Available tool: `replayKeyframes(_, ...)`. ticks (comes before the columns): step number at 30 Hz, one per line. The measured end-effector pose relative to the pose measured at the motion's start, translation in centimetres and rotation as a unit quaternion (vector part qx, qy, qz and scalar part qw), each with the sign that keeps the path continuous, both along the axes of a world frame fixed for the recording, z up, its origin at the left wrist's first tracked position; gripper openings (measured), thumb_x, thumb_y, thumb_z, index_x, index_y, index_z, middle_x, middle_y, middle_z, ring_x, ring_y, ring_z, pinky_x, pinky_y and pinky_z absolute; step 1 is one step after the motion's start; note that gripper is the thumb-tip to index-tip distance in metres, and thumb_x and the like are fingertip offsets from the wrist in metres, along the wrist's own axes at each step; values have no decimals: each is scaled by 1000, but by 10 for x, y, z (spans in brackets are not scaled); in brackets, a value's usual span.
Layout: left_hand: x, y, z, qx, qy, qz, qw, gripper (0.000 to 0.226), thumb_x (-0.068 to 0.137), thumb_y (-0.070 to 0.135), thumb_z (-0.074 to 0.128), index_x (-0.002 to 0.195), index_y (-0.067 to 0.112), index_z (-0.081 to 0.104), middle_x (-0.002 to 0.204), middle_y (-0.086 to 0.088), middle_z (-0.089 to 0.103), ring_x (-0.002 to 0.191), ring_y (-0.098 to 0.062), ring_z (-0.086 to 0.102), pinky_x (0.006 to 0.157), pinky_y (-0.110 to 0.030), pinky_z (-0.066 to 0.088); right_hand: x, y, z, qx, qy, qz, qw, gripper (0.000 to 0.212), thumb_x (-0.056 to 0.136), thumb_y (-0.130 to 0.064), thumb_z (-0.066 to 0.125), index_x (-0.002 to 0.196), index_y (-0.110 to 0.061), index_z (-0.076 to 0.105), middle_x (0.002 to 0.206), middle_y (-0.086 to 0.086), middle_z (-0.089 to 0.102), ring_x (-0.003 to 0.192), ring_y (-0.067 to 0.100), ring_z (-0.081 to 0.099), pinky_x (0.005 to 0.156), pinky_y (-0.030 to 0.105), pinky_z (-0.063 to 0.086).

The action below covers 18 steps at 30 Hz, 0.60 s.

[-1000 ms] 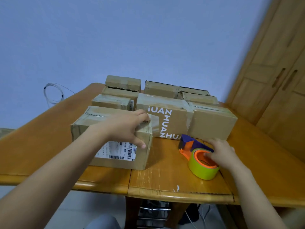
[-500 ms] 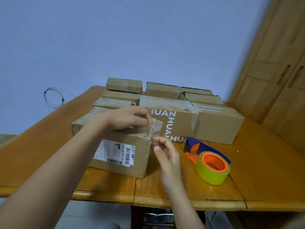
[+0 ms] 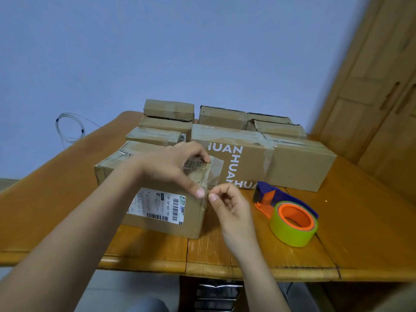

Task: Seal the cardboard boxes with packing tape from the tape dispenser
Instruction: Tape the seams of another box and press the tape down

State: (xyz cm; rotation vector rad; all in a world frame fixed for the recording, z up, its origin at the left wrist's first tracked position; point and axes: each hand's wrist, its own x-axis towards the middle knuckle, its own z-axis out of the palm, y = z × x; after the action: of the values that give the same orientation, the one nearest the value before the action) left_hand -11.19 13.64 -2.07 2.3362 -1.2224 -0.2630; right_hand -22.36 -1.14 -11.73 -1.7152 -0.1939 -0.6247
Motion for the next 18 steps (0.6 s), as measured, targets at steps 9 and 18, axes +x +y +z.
replayKeyframes(9, -1, -3, -4, 53, -102, 3, 993, 89, 48, 68, 72, 123, 37, 36, 121, 13, 40, 111, -8, 37, 99, -33, 36, -1, -6, 6, -87, 12, 22, 996, 16, 93, -16, 49, 84, -30, 47, 79, -20, 50, 75, 0, 45, 69, 17, 39)
replayKeyframes(18, -1, -3, -1, 44, -71, -4, 996, 89, 48, 68, 74, 123, 35, 39, 127, 13, 39, 115, -6, 37, 97, -26, 34, -11, -36, 28, -132, 37, 50, 989, 25, 91, -17, 45, 94, -28, 67, 79, -27, 61, 79, -3, 56, 74, 13, 41)
